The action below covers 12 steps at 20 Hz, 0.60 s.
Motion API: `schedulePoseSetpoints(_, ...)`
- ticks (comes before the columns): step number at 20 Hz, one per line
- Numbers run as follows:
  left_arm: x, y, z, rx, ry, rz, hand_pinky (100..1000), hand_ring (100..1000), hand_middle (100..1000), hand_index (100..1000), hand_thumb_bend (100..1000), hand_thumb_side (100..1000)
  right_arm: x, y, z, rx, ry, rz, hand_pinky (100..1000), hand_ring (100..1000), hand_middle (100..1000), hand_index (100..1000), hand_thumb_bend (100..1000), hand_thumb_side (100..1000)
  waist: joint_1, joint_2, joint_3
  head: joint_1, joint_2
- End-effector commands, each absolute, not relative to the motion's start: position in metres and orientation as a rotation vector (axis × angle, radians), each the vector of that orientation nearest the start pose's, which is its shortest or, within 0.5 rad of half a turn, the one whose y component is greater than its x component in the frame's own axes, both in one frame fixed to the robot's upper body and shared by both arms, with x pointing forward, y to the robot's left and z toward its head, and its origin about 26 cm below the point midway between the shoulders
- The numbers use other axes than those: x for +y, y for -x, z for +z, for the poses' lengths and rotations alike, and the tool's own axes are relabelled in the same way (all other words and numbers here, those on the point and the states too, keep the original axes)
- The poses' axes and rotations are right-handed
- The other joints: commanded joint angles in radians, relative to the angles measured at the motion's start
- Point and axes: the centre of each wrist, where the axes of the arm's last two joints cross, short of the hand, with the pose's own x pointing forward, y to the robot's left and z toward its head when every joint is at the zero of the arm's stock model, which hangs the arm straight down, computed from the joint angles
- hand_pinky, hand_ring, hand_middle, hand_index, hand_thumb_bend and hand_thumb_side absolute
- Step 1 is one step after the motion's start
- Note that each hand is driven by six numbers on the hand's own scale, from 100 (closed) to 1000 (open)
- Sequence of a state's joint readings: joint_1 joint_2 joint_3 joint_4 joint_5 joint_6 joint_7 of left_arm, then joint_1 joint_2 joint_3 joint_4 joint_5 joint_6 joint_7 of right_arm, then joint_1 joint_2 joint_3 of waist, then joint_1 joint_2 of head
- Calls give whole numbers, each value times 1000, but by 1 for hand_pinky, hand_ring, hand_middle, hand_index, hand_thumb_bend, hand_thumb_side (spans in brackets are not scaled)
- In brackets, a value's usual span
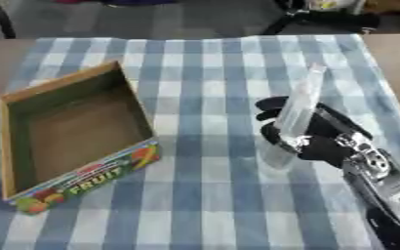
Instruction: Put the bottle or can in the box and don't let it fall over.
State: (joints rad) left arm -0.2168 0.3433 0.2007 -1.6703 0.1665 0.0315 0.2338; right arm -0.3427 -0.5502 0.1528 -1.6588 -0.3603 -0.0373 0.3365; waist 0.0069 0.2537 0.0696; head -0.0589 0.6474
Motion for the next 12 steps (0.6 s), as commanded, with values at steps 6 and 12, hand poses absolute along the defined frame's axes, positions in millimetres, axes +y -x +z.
schedulePoseSetpoints(6,354,-320,130,-1927,-402,166,867,523,704,776,748,543,-299,-347,144,-1836,-225,733,760,808,823,747,372,265,2,-9,1,-1,-18)
schedulePoseSetpoints(12,354,-320,129,-1926,-399,164,867,524,704,776,746,544,-300,-350,141,-1821,-194,711,760,806,820,735,361,270,3,-7,1,0,-20)
